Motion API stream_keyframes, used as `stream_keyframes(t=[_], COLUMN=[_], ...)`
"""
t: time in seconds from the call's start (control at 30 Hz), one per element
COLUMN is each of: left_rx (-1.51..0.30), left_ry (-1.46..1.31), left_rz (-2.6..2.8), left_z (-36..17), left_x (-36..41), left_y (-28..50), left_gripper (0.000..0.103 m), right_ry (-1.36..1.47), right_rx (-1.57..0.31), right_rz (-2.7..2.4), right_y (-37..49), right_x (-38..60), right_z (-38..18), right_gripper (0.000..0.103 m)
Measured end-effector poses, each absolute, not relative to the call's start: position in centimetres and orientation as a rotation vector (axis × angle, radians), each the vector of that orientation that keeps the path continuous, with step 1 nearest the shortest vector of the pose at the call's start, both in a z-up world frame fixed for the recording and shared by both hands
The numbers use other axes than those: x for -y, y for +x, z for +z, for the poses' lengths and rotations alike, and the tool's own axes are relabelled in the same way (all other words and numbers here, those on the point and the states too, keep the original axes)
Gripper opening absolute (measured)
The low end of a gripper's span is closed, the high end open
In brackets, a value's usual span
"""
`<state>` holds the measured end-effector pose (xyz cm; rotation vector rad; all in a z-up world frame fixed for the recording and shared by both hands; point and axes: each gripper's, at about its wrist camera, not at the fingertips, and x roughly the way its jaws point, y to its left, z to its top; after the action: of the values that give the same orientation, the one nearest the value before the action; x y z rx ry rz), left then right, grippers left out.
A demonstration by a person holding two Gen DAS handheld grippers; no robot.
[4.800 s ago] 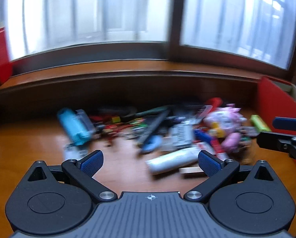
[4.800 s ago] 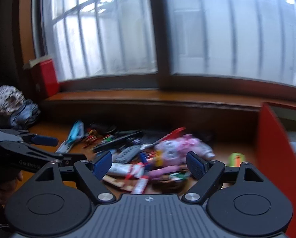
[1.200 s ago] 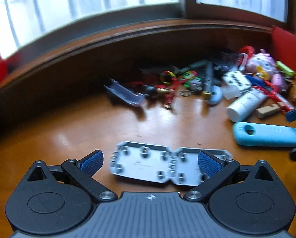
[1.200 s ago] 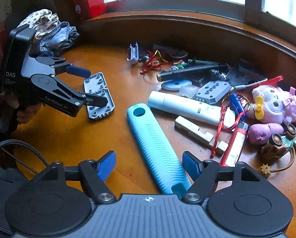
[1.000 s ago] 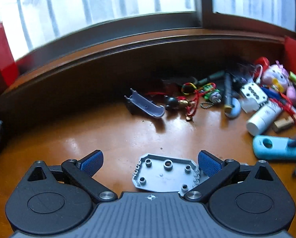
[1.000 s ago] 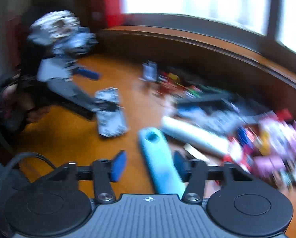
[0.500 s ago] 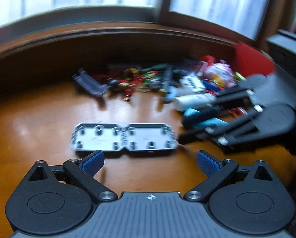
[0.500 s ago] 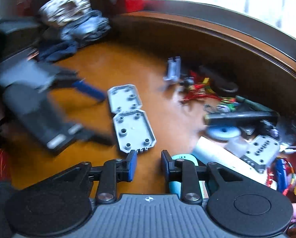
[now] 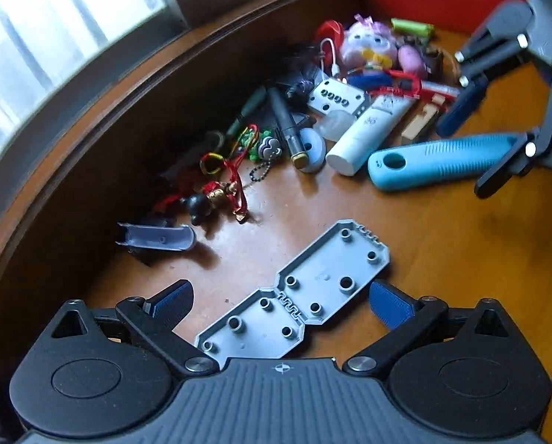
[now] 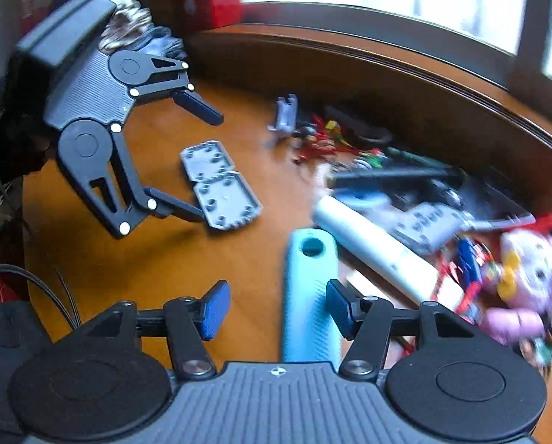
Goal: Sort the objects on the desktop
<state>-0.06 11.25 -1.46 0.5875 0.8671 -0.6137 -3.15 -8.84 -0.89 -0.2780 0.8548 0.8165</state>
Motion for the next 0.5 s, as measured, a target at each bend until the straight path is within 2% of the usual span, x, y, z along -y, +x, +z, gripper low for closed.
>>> stream_keyframes(t=[0.1, 0.2, 0.33, 0.4, 0.5], left_rx=[-0.922, -0.913, -0.889, -0.883, -0.893], left_ry=[0.453, 0.424, 0.416, 0.41, 0.399], left_rz=[-0.651, -0.664, -0.669, -0.644, -0.592], left_z=[-2.0, -2.3, -2.4, -2.3, -1.9], left_x=[-12.4, -12.4, -11.8, -11.2, -9.9], left_y=[0.3, -1.0, -3.1, -3.9, -5.1], left_gripper=[0.096, 0.094, 0.092, 0.083, 0.072], right_ry=[-0.229, -0.186, -0.155, -0.151, -0.158], right_rx=[-0.87, -0.889, -0.89, -0.885, -0.864], right_rz=[0.777, 0.747, 0.744, 0.747, 0.741], right_y=[-3.2, -3.2, -3.5, -3.5, -3.7], right_x=[9.8, 10.4, 10.6, 10.5, 10.4], right_z=[-1.3, -1.9, -2.1, -2.2, -2.4], right_gripper=[0.06, 0.061, 0.067, 0.072, 0.072])
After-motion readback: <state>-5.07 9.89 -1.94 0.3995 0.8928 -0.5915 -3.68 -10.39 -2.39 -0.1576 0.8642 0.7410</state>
